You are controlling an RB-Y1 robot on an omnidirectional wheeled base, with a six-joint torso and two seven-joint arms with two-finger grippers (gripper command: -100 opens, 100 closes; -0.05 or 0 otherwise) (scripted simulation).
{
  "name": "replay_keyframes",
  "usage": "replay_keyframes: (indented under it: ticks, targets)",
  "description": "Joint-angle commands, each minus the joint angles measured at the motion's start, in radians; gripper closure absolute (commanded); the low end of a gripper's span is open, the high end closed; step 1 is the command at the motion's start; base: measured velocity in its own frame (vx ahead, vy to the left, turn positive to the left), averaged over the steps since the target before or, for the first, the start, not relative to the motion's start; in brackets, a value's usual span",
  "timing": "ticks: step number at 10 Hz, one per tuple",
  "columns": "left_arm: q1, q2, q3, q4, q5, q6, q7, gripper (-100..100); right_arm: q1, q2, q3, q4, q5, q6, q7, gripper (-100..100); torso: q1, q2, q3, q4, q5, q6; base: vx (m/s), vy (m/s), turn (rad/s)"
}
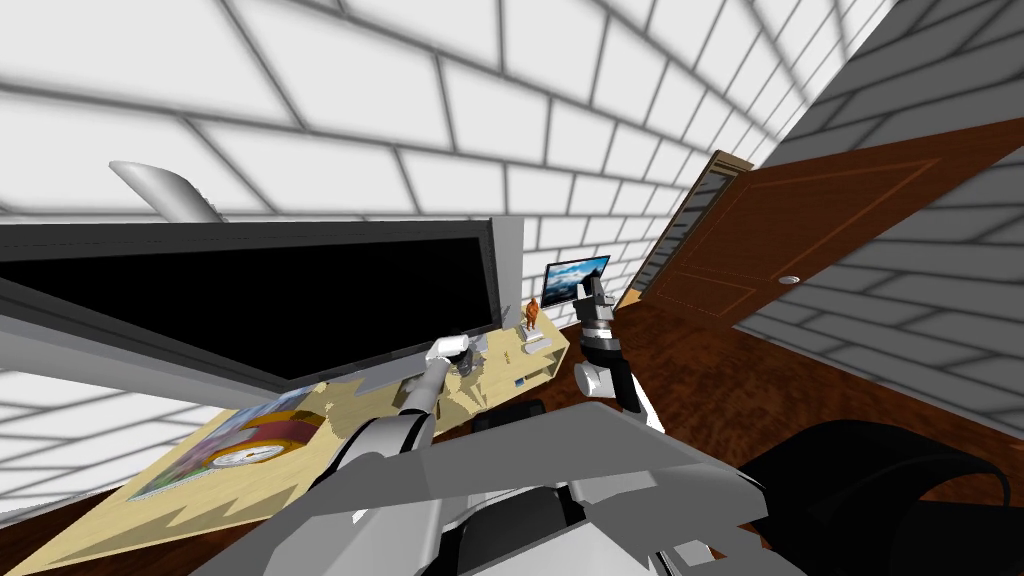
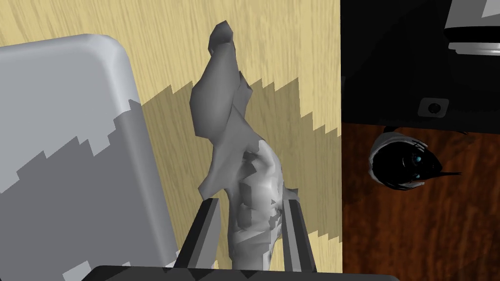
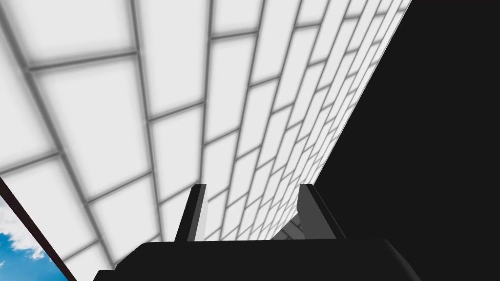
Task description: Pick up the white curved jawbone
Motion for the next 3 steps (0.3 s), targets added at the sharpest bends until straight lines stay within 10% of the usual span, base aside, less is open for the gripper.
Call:
replay_keyframes:
  ticks: [1, 2, 3]
  targets:
    - [-0.009, 0.003, 0.001, -0.014, 0.003, 0.028, 0.003, 100, 0.0, 0.0, 0.0, 0.0, 0.0, 0.0, 0.0, 0, 0.0, 0.0, 0.0, 0.0, 0.0, 0.0, -0.015, 0.004, 0.01]
    - [-0.007, 0.002, 0.001, -0.01, 0.002, 0.018, 0.002, 100, 0.0, 0.0, 0.0, 0.0, 0.0, 0.0, 0.0, 0, 0.0, 0.001, 0.0, 0.0, 0.0, 0.0, -0.007, 0.002, 0.001]
    - [-0.007, 0.003, 0.001, -0.011, 0.002, 0.021, 0.002, 0, 0.0, 0.0, 0.0, 0.0, 0.0, 0.0, 0.0, 0, 0.0, 0.0, 0.0, 0.0, 0.0, 0.0, 0.0, 0.0, 0.0]
